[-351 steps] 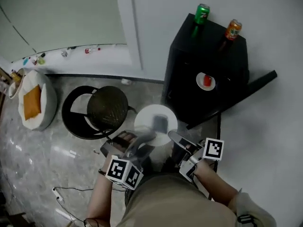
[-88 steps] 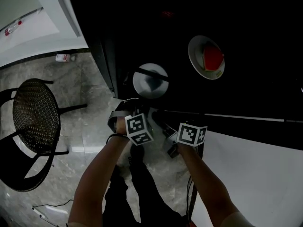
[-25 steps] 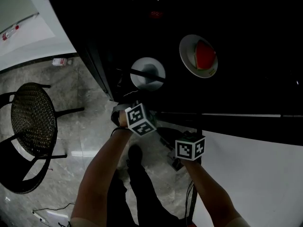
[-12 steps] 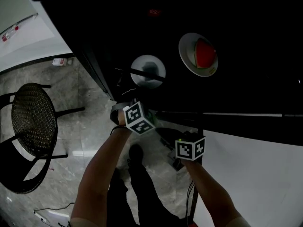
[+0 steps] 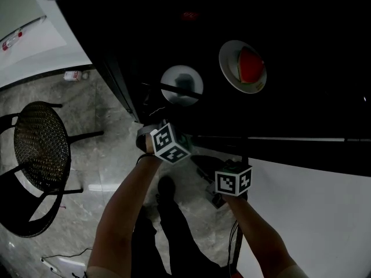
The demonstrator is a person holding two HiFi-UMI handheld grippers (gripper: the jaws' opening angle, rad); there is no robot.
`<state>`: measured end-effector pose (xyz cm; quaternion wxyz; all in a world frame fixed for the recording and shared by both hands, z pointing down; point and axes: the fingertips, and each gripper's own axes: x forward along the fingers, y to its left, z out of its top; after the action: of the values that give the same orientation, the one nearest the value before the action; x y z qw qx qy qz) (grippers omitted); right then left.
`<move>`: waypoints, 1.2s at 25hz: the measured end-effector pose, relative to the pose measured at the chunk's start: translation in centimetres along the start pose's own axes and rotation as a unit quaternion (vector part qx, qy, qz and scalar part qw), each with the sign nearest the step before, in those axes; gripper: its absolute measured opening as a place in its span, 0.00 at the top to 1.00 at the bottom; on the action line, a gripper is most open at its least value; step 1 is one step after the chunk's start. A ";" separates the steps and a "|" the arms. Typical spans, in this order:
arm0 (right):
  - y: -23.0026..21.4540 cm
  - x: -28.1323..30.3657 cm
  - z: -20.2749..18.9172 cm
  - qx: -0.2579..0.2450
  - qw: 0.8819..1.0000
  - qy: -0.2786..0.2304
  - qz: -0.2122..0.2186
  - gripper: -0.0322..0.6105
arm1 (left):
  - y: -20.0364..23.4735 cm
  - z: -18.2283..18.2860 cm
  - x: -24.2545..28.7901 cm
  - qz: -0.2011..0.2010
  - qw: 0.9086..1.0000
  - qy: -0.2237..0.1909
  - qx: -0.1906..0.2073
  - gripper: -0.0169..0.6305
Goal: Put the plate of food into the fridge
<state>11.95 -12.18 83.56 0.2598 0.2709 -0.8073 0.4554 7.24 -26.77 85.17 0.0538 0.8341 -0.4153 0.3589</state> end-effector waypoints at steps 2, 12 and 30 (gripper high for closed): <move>0.1 0.0 0.0 -0.003 1.000 0.002 -0.007 0.92 | 0.4 0.5 -0.8 0.004 1.000 -0.012 -0.005 0.95; 4.6 0.7 1.3 -0.010 0.999 0.006 -0.037 0.92 | 1.4 -1.4 -8.7 0.016 1.000 -0.011 -0.022 0.96; 16.1 -2.8 3.5 -0.012 0.998 -0.008 -0.060 0.92 | 3.9 -4.8 -28.1 0.038 0.981 -0.013 -0.190 0.96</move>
<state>2.51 -7.67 70.59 0.2836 0.3192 -0.7970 0.4272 -9.45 -9.10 69.81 0.1924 0.7968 -0.5079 0.2647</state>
